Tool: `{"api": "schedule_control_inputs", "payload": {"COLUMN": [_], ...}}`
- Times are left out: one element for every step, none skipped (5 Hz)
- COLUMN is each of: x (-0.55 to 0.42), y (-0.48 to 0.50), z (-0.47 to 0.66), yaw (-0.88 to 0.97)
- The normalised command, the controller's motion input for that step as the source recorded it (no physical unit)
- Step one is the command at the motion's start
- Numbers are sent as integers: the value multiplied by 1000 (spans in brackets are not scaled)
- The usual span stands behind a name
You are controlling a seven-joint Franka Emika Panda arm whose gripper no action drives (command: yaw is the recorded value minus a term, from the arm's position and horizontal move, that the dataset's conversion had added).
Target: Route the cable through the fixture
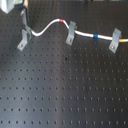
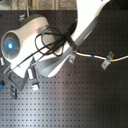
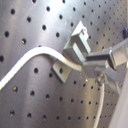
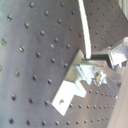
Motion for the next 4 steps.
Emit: {"api": "schedule_control_inputs", "payload": {"x": [266, 181, -189, -16], "y": [25, 82, 181, -23], "z": [-382, -40, 52, 0], "yaw": [0, 106, 249, 0]}}
